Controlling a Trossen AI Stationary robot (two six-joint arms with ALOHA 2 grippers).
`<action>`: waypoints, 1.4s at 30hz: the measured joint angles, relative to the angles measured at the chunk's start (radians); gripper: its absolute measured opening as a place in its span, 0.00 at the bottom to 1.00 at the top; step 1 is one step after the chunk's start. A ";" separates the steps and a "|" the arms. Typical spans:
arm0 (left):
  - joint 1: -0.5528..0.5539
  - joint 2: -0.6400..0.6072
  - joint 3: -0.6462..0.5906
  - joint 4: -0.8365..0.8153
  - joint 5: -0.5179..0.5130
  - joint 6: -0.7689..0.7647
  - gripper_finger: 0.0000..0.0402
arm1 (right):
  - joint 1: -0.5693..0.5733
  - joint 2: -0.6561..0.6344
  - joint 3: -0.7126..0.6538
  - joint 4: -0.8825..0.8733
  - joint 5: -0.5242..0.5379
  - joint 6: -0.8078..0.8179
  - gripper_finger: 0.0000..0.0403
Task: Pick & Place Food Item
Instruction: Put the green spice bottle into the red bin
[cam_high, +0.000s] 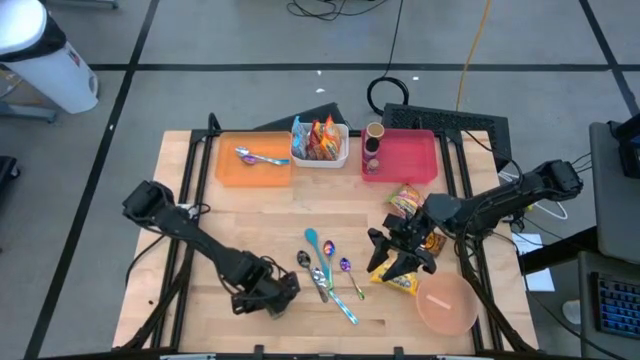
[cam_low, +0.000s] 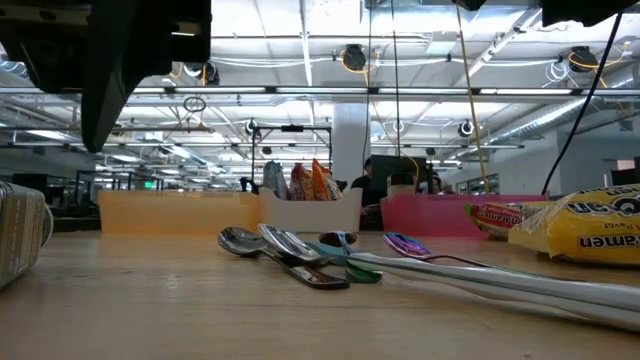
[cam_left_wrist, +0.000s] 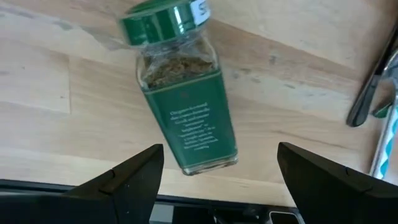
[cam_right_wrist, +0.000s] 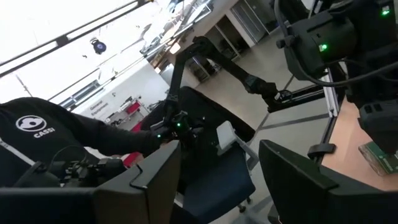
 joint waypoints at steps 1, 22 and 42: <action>0.000 0.004 0.000 0.001 0.005 -0.003 0.81 | 0.000 0.000 0.000 -0.001 0.000 0.000 0.52; 0.003 0.101 -0.001 -0.006 0.007 -0.007 0.81 | 0.000 0.000 0.000 -0.007 -0.003 0.006 0.52; -0.016 0.157 0.000 0.056 0.004 0.026 0.81 | 0.000 0.000 0.000 -0.022 -0.002 0.020 0.52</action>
